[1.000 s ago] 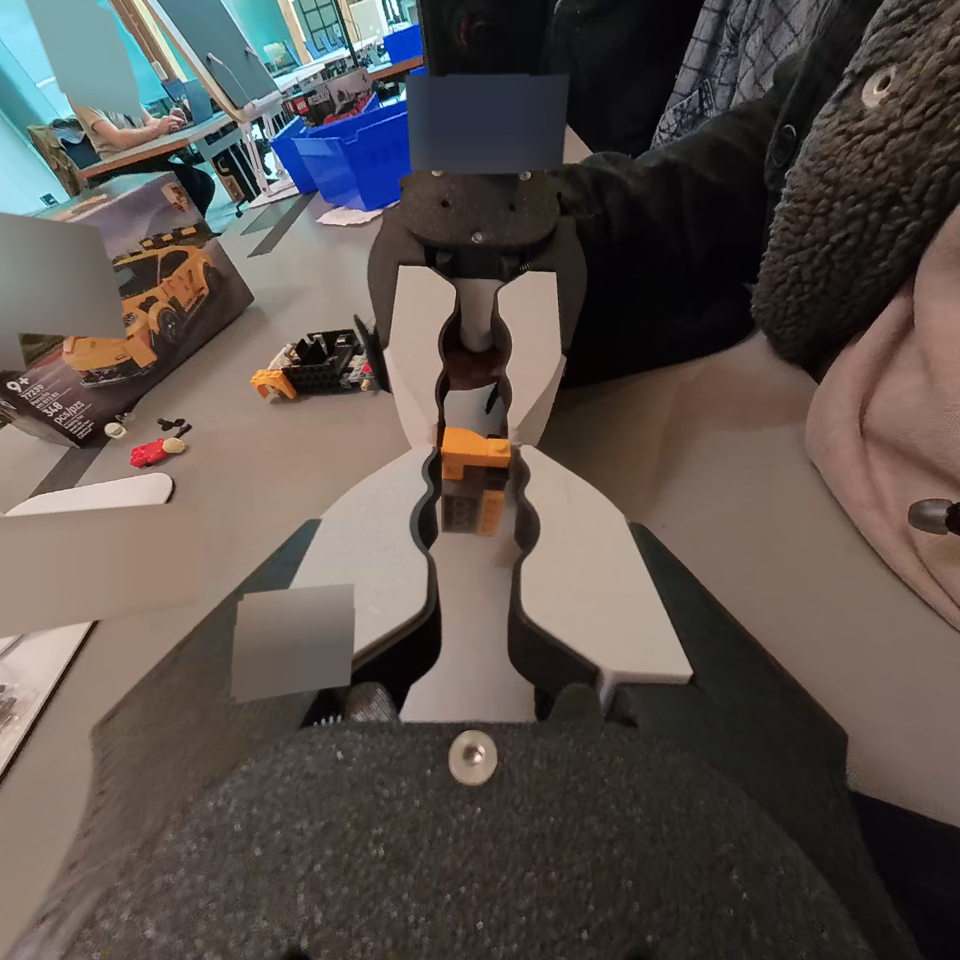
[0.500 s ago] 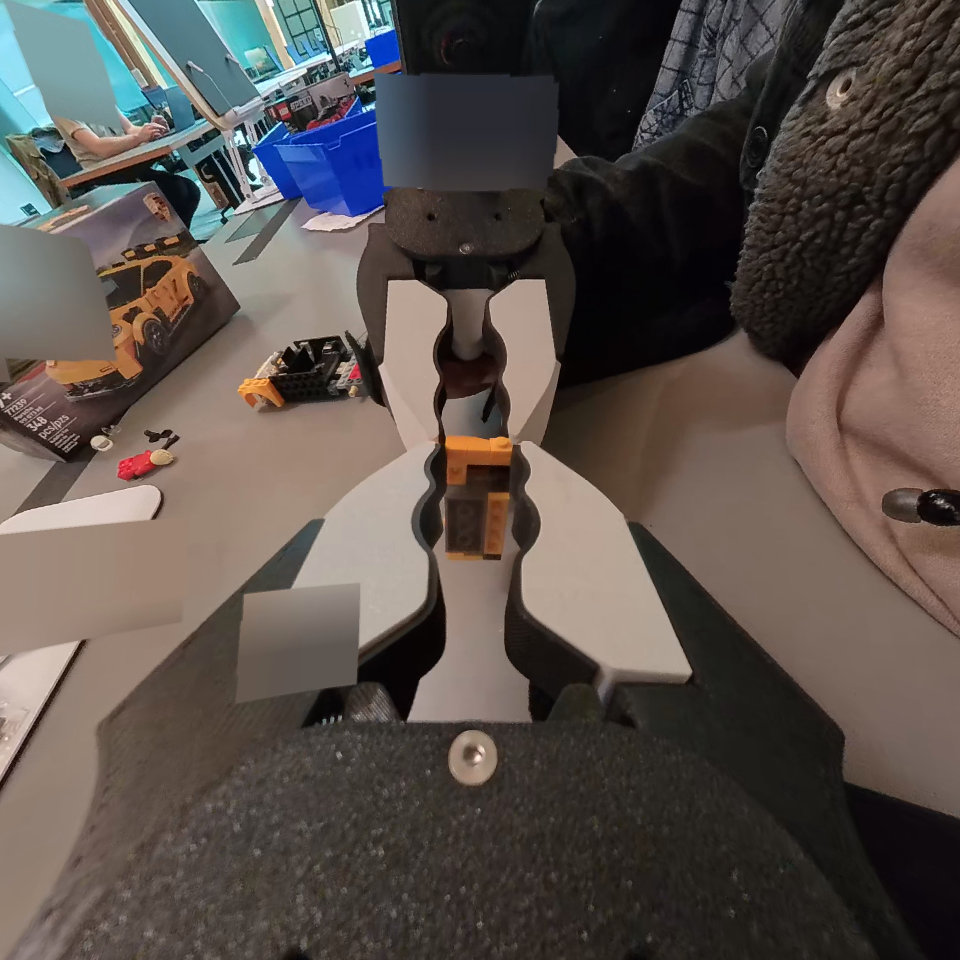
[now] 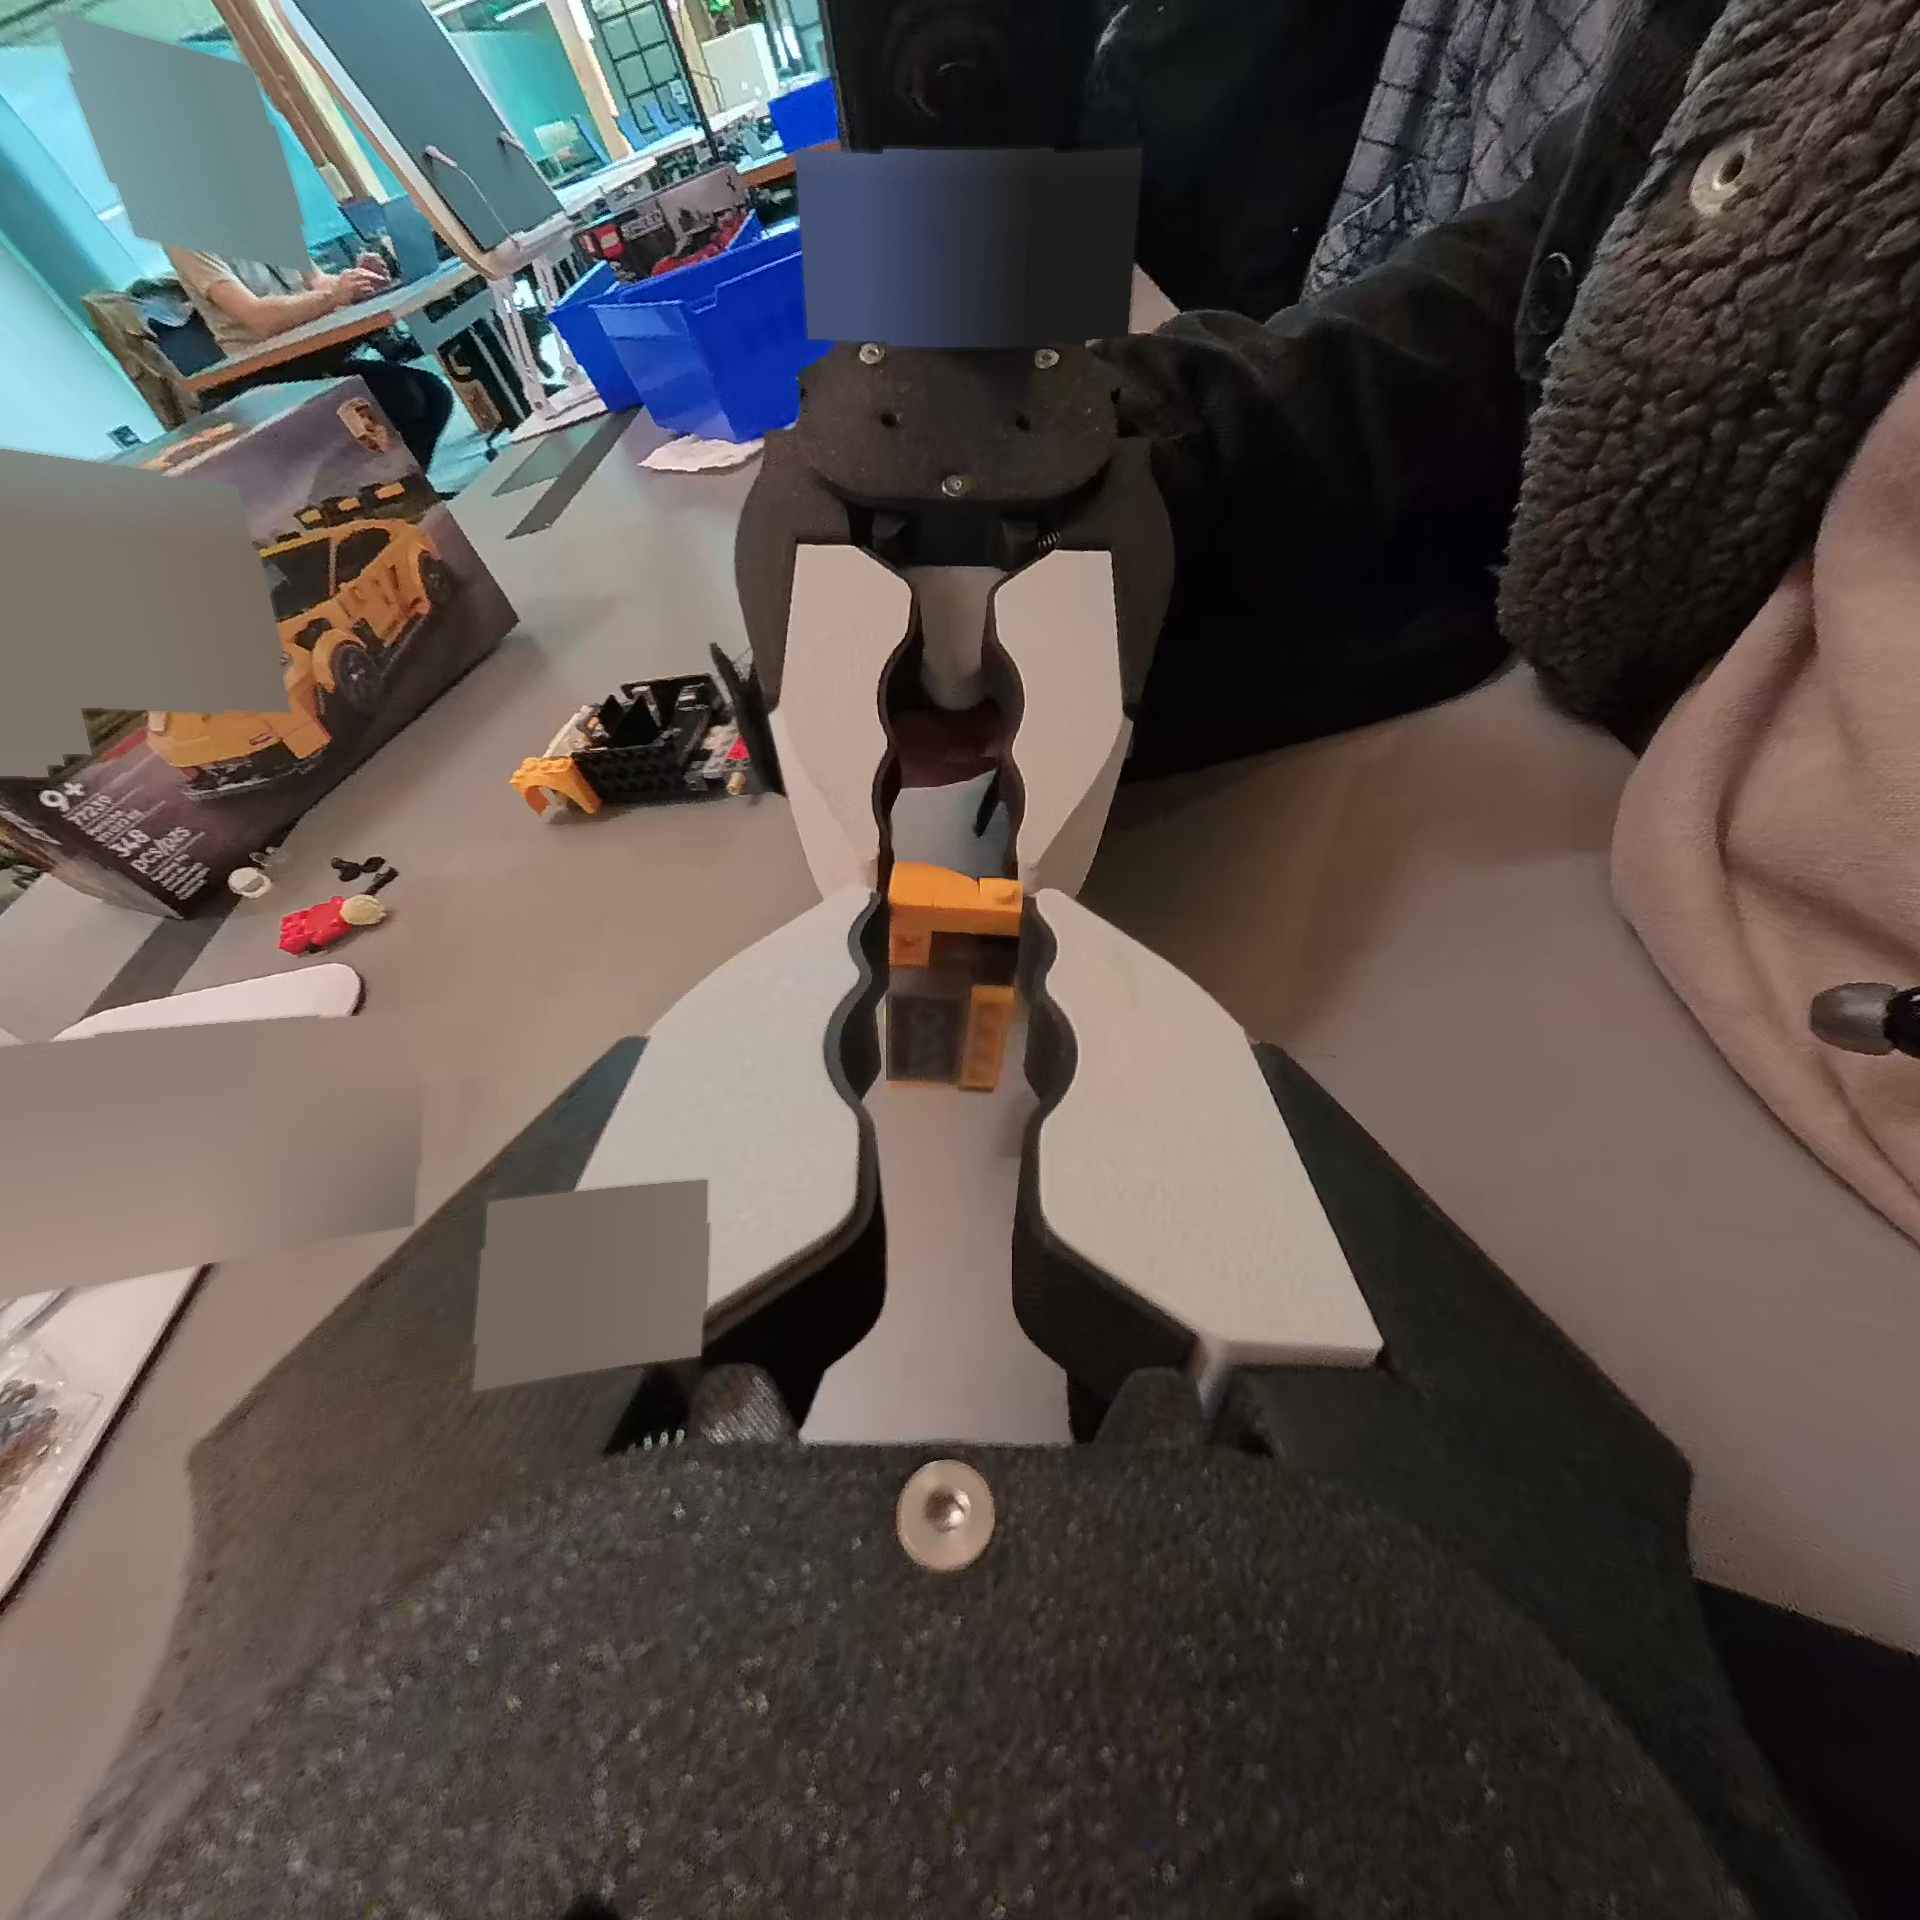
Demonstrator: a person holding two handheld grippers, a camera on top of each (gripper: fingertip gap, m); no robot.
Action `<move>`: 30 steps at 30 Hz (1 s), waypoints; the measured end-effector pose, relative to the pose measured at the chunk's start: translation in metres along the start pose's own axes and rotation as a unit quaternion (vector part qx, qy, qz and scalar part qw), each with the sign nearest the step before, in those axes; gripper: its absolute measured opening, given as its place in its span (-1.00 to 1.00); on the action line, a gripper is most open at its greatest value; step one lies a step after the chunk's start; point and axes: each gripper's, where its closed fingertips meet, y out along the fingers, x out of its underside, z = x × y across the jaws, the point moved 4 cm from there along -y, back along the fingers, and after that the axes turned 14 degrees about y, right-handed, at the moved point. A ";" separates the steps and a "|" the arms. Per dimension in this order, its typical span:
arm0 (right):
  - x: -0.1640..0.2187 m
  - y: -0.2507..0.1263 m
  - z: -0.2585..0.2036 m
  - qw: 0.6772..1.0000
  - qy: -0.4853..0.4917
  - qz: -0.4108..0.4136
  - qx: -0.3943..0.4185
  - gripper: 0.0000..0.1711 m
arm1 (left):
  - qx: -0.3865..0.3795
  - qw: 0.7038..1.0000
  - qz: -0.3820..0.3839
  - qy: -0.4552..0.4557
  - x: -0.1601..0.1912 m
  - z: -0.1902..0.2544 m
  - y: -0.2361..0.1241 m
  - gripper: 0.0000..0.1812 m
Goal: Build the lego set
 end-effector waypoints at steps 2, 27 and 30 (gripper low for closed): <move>-0.003 0.000 0.002 1.000 0.005 0.007 0.011 -0.70 | -0.010 1.000 -0.012 0.005 0.003 -0.002 0.001 -0.70; -0.018 0.004 0.005 0.994 -0.031 0.009 0.101 -0.69 | -0.068 0.997 -0.001 0.018 -0.007 -0.013 -0.007 -0.73; -0.021 0.006 0.006 0.992 -0.039 0.011 0.121 -0.69 | -0.078 0.997 -0.001 0.021 -0.008 -0.015 -0.008 -0.73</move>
